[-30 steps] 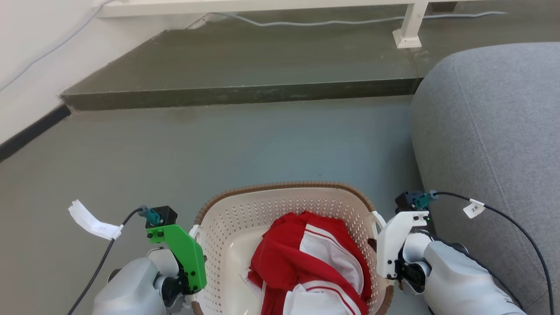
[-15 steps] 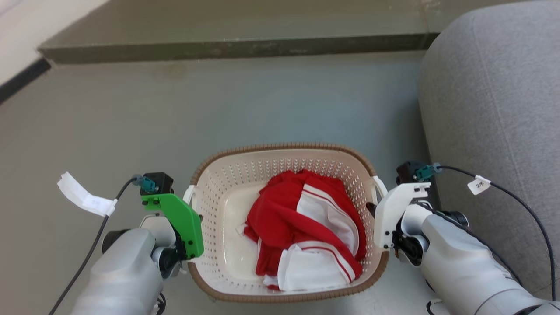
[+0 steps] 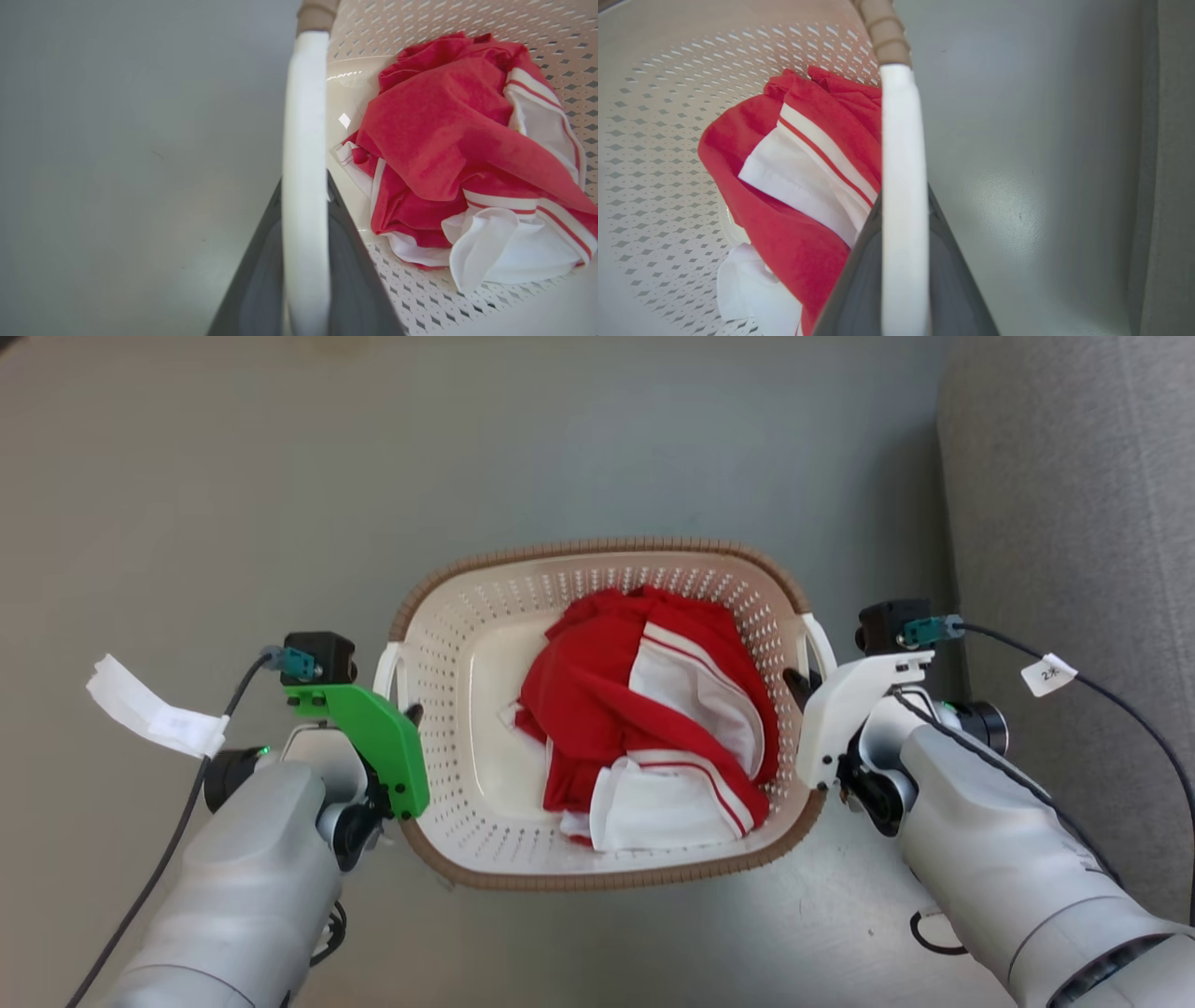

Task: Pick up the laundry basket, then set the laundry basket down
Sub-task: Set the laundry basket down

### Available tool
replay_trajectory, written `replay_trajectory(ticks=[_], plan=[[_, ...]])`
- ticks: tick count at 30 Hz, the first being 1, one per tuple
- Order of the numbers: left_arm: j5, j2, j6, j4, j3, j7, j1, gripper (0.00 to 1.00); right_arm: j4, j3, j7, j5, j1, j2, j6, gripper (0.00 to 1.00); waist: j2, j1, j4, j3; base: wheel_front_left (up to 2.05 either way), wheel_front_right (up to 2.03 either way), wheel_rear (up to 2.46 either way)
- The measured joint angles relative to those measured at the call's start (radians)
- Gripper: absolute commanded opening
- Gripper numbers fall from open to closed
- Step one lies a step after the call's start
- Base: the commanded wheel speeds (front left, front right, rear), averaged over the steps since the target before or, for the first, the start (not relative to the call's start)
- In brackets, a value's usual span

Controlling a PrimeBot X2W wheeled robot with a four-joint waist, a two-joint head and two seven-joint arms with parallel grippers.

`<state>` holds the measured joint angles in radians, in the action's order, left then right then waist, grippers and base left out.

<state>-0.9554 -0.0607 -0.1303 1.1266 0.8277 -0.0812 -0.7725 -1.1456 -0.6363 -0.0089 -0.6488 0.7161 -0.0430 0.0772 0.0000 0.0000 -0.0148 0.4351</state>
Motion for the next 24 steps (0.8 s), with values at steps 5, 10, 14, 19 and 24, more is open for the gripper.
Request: replay_trajectory(ticks=[5,10,14,19,24], plan=[[0.020,-0.001,0.000,0.000,0.006,0.040,-0.026,0.00,0.000,0.004,-0.031,0.001,0.017,-0.001,-0.011,0.00,0.0000,0.0000,0.004,0.071,0.00,0.00,0.00],[0.044,0.001,0.000,0.000,0.012,0.074,-0.058,0.00,-0.001,0.009,-0.065,0.005,0.037,-0.005,-0.026,0.00,0.0000,0.0001,0.008,0.143,0.00,0.00,0.00],[0.045,0.003,0.000,0.000,0.009,0.104,-0.098,0.00,0.007,0.018,-0.107,0.006,0.069,-0.012,-0.035,0.00,0.0000,0.0001,0.012,0.201,0.00,0.00,0.00],[0.049,0.004,0.000,0.000,0.003,0.142,-0.149,0.00,0.020,0.025,-0.157,0.008,0.104,-0.019,-0.037,0.00,0.0000,0.0001,0.017,0.273,0.00,0.00,0.00],[0.058,0.004,0.000,0.000,0.004,0.183,-0.183,0.00,0.024,0.032,-0.193,0.016,0.130,-0.020,-0.053,0.00,0.0000,0.0001,0.023,0.343,0.00,0.00,0.00]])
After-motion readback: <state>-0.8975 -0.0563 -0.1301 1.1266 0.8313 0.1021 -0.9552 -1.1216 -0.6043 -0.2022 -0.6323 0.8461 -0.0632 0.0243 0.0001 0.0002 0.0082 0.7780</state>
